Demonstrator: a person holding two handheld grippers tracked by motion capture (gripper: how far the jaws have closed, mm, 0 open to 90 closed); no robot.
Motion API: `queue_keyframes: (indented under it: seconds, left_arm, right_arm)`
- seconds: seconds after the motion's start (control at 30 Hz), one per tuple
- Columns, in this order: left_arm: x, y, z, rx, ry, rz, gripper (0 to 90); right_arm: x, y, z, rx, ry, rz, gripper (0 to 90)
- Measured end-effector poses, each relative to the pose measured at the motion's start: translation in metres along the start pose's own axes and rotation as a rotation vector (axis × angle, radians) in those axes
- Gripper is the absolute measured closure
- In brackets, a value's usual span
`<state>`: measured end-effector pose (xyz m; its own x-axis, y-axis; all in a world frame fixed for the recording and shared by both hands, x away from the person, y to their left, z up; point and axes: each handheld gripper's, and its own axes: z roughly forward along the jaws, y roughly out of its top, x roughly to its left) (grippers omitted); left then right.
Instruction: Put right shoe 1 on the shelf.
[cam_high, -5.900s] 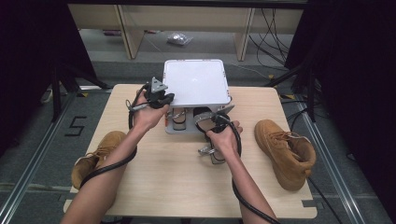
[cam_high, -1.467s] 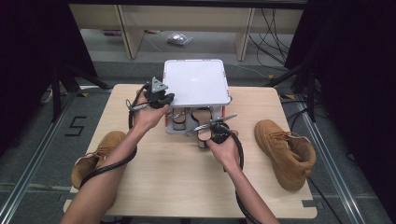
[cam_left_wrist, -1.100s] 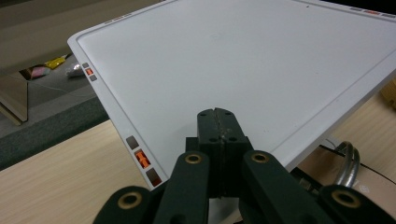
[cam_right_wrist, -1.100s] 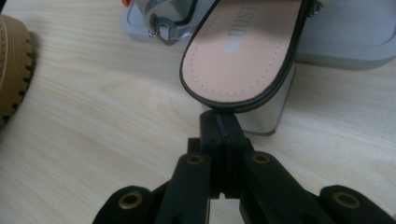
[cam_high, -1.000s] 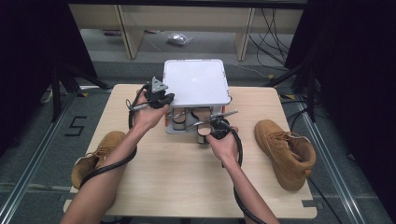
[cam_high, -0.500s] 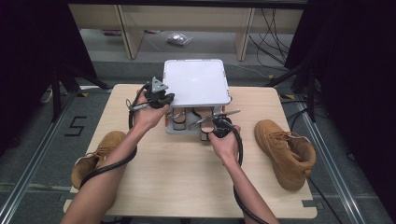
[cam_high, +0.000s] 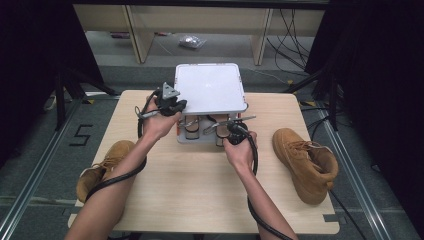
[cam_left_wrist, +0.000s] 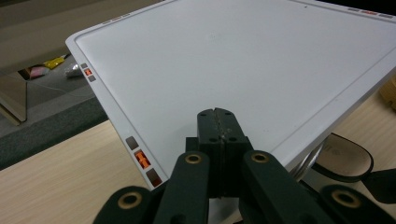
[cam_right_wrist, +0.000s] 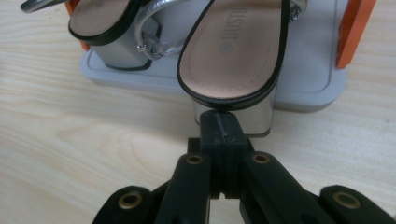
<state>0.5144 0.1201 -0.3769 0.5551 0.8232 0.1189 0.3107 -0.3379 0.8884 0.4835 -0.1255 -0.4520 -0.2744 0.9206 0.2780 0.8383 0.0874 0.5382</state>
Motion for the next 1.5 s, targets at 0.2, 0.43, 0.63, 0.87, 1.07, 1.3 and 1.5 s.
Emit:
queue_keyframes:
  seconds: [0.2, 0.43, 0.63, 0.87, 1.07, 1.3, 1.5]
  left_arm:
    - [0.000, 0.000, 0.000, 0.000, -0.001, -0.002, 90.0]
    - [0.000, 0.000, 0.000, 0.004, 0.000, -0.009, 90.0]
    - [0.001, 0.000, 0.000, 0.004, -0.001, -0.004, 90.0]
    - [0.000, 0.000, 0.000, -0.008, -0.005, -0.018, 90.0]
    - [0.001, 0.000, -0.001, 0.005, -0.002, -0.003, 90.0]
    - [0.000, 0.000, 0.000, 0.004, -0.001, -0.003, 90.0]
    - [0.001, 0.000, -0.001, 0.004, -0.002, -0.003, 90.0]
  right_arm:
    - [0.001, 0.002, 0.004, -0.025, -0.071, 0.002, 90.0]
    - [0.000, 0.004, 0.007, -0.048, -0.089, -0.002, 90.0]
    - [-0.002, 0.007, 0.014, -0.077, -0.079, -0.022, 90.0]
    - [0.002, 0.009, 0.022, -0.081, -0.095, -0.022, 90.0]
    - [0.003, 0.009, 0.026, -0.090, -0.090, -0.035, 90.0]
    - [0.006, 0.009, 0.030, -0.104, -0.095, -0.030, 89.5]
    - [0.006, 0.010, 0.033, -0.128, -0.113, -0.064, 88.4]
